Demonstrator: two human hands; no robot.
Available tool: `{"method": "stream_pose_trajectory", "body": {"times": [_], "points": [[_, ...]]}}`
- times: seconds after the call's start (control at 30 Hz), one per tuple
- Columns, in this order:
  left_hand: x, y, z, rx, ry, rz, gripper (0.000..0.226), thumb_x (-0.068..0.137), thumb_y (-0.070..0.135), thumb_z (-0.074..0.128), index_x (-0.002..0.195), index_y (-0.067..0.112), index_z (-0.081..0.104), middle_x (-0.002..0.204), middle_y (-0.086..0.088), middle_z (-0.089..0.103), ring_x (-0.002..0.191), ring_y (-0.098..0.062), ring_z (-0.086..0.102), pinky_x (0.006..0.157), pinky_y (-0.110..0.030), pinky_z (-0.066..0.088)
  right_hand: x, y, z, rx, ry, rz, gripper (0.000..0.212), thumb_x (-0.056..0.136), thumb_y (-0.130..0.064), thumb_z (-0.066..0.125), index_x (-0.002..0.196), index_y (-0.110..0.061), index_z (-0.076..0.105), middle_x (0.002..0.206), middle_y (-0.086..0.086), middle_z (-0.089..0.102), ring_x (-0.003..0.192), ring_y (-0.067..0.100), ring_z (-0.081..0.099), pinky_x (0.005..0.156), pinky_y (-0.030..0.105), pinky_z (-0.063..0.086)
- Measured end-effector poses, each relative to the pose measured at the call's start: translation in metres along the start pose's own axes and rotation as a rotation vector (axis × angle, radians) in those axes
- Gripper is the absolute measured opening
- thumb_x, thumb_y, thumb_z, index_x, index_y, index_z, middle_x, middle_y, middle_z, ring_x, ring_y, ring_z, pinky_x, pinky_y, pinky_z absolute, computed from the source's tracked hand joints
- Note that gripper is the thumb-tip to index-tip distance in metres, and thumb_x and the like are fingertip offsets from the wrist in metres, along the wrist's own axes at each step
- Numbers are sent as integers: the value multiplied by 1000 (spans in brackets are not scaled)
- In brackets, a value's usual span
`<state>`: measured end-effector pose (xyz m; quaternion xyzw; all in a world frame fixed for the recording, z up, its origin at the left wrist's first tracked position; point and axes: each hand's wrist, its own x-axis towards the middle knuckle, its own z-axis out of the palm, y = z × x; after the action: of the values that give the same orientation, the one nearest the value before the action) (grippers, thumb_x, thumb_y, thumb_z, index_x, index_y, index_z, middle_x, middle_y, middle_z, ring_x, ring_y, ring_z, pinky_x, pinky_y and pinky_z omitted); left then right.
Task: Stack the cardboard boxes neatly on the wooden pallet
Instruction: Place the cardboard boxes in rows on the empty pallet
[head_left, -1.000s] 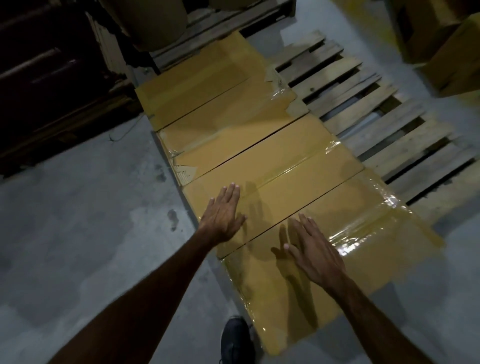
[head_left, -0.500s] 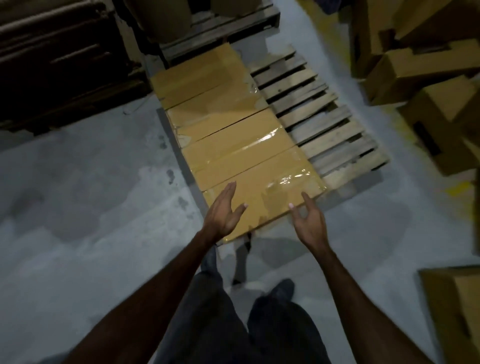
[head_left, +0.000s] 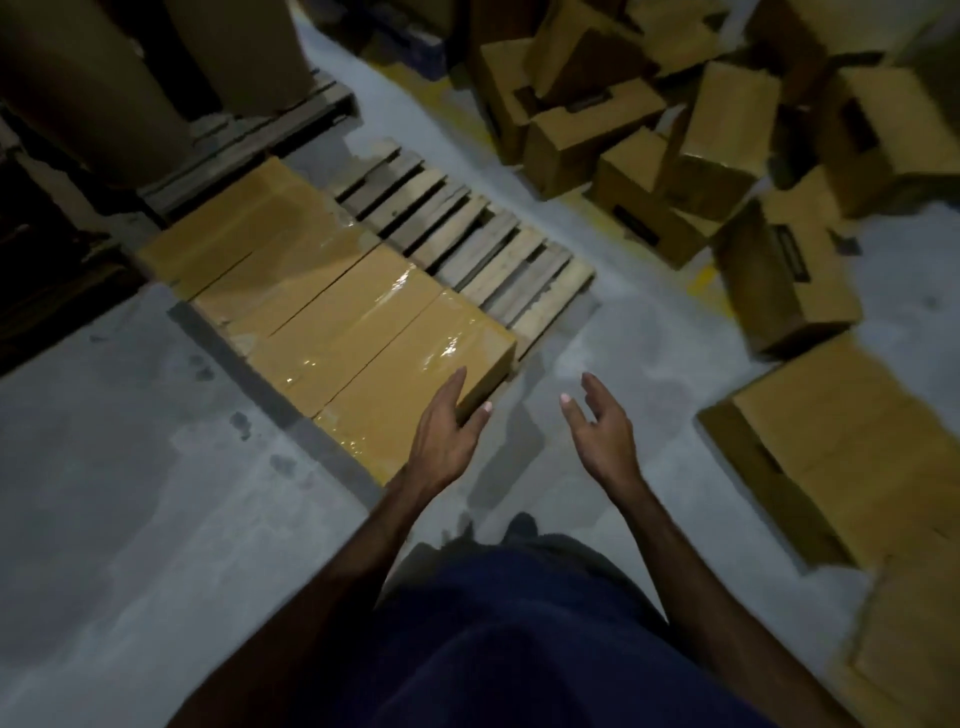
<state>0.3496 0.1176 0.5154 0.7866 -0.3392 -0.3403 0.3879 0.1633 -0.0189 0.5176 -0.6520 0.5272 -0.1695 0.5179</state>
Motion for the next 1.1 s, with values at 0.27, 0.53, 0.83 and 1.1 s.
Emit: {"method": "stream_pose_trajectory", "body": {"times": [0.27, 0.53, 0.83, 1.1], "points": [[-28, 21, 48, -12, -219, 75, 73, 104, 47, 62, 165, 23, 31, 168, 3, 36, 152, -15, 36, 126, -38, 31, -85, 39, -60, 83, 292, 165, 68, 102, -43, 65, 160, -18, 42, 162, -2, 45, 145, 16, 46, 121, 37, 37], [-41, 58, 106, 82, -394, 140, 75, 103, 52, 61, 166, 25, 29, 168, 4, 36, 152, -14, 36, 126, -41, 31, -125, 82, -102, 209, 459, 283, 67, 102, -42, 65, 160, -18, 41, 162, -1, 45, 146, 16, 45, 119, 32, 36], [-26, 143, 227, 162, -473, 247, 77, 103, 54, 61, 166, 25, 29, 169, 4, 34, 151, -15, 38, 125, -48, 34, -107, 135, -226, 297, 558, 288, 67, 103, -43, 64, 160, -18, 41, 162, -1, 45, 146, 16, 46, 121, 36, 37], [-24, 222, 375, 181, -532, 257, 76, 102, 57, 60, 165, 27, 31, 169, 5, 35, 150, -17, 40, 123, -51, 37, -104, 208, -375, 286, 657, 351, 64, 102, -45, 64, 158, -17, 45, 158, 0, 50, 141, 19, 51, 114, 37, 43]]}}
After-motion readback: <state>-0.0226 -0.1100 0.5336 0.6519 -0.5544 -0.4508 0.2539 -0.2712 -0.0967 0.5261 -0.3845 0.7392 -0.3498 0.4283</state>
